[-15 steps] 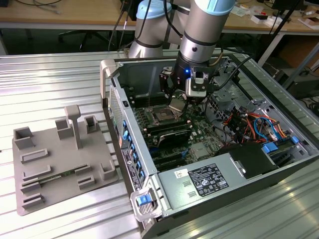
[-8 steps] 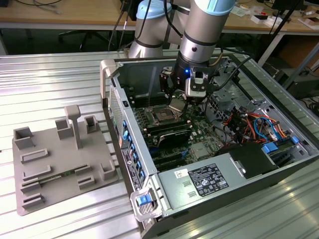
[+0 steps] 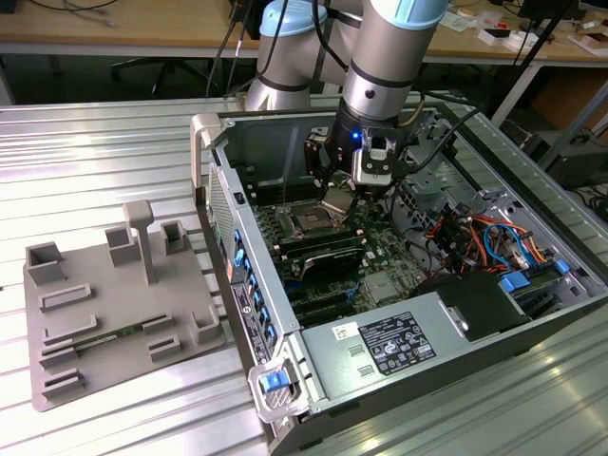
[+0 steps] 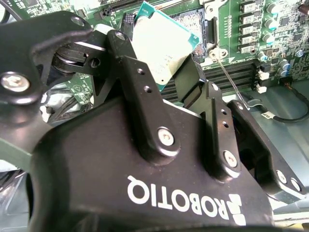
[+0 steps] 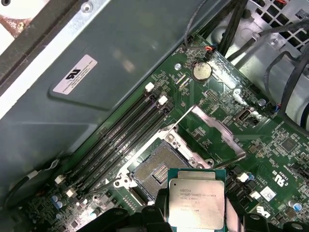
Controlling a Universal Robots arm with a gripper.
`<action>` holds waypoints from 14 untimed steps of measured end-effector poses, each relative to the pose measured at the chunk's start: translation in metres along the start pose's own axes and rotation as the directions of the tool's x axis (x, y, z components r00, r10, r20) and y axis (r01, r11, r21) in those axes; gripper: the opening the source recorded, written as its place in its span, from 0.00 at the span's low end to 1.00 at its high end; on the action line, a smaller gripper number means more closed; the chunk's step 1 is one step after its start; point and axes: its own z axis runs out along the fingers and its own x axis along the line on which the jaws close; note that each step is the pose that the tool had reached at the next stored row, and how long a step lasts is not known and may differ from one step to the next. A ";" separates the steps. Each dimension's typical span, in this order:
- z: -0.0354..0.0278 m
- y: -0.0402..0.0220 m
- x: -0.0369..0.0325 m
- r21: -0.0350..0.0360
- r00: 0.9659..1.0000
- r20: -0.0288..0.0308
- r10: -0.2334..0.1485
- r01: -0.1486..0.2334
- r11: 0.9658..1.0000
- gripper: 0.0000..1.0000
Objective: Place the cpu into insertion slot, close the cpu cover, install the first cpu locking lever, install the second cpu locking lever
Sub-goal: 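Place the cpu into insertion slot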
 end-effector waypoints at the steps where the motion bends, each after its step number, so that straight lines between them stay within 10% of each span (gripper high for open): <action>1: 0.0000 0.0000 0.0000 0.000 1.000 0.000 0.001 -0.001 1.000 0.55; 14: 0.0004 0.0000 0.0000 0.001 1.000 0.000 0.021 -0.021 1.000 0.55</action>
